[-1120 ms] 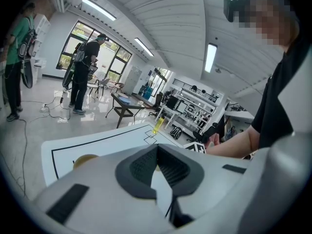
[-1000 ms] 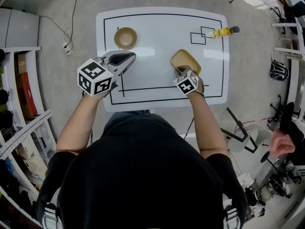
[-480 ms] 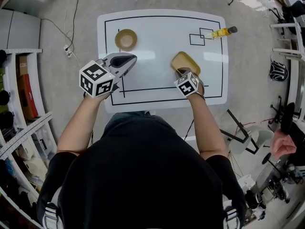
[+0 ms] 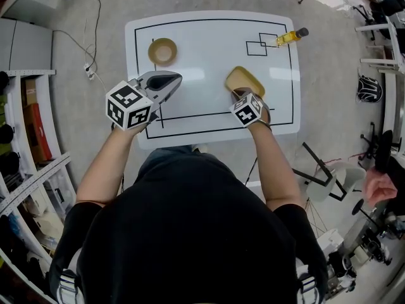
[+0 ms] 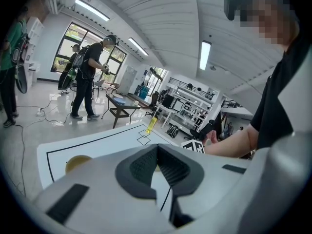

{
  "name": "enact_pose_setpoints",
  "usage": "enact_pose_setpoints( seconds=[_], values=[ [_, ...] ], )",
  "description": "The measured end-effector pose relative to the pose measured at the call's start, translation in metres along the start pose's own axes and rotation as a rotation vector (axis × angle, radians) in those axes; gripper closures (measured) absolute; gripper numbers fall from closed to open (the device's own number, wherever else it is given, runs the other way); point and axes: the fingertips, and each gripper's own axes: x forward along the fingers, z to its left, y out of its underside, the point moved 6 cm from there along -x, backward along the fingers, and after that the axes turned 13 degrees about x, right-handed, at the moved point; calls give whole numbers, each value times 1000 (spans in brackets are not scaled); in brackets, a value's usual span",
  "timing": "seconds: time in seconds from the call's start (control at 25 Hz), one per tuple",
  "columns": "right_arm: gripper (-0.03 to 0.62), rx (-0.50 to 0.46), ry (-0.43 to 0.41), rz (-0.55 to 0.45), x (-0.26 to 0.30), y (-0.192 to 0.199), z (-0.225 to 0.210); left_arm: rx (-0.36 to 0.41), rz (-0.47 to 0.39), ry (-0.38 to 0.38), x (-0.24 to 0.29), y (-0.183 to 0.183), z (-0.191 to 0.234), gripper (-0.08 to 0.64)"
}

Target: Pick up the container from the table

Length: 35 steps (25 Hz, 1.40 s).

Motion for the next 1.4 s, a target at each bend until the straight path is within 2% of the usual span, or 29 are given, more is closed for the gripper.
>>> enact_pose_setpoints(
  seconds=[0.92,1.4],
  values=[
    [574,-4,30,-46,-36,11,6,57,-3,44,8,-15,-44,552],
    [575,-1,41,-78,-59,9,15,85,-10,35,-6,-24,-60,552]
  ],
)
